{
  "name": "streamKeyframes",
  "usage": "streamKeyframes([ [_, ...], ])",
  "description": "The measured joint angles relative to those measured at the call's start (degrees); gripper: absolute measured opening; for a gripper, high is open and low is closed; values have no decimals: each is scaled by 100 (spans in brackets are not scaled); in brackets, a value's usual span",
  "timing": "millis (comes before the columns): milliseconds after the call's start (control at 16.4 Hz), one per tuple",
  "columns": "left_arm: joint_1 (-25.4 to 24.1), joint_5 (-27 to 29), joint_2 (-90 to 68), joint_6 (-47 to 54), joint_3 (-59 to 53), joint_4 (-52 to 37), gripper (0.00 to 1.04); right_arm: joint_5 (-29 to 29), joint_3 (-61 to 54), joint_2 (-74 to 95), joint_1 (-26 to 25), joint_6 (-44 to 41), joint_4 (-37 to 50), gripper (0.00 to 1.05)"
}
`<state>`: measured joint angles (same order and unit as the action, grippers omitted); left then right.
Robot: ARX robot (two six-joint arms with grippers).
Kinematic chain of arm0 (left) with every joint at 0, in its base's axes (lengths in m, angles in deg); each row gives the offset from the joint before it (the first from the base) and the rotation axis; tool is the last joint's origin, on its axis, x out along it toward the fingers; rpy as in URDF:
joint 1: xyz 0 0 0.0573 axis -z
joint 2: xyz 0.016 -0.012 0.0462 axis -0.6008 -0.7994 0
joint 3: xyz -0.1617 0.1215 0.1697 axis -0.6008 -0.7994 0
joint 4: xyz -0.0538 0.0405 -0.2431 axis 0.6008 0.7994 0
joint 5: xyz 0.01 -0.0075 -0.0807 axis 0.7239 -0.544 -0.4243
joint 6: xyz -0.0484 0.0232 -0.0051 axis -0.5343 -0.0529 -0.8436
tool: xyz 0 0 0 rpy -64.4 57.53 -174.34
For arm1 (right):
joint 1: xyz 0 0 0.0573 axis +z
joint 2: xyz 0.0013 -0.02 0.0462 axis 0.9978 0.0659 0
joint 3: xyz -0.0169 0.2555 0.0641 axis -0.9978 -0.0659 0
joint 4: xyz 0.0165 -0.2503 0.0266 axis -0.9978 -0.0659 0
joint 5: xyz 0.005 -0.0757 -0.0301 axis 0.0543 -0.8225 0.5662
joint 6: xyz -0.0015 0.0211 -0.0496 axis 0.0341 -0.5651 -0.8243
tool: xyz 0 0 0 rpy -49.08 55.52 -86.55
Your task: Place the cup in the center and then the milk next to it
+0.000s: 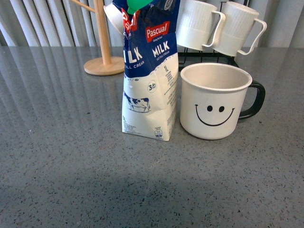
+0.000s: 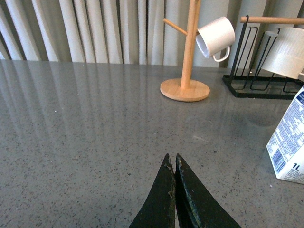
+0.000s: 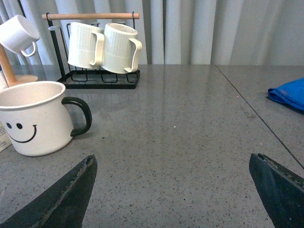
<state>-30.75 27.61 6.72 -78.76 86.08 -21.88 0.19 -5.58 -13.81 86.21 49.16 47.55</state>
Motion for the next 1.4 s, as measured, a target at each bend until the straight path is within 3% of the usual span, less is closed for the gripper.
streamKeyframes([
  [183, -651, -535, 483, -2, -227, 254, 1, -2, 0, 0, 0, 0, -2, 98],
  [1038, -612, -629, 2337, 0, -601, 1602, 1, 0, 0, 0, 0, 0, -2, 98],
  [1160, -612, -649, 2942, 0, -599, 2549, 1, 0, 0, 0, 0, 2, -2, 98],
  [1405, -612, -627, 3270, 0, -599, 2647, 1, 0, 0, 0, 0, 2, 2, 98],
])
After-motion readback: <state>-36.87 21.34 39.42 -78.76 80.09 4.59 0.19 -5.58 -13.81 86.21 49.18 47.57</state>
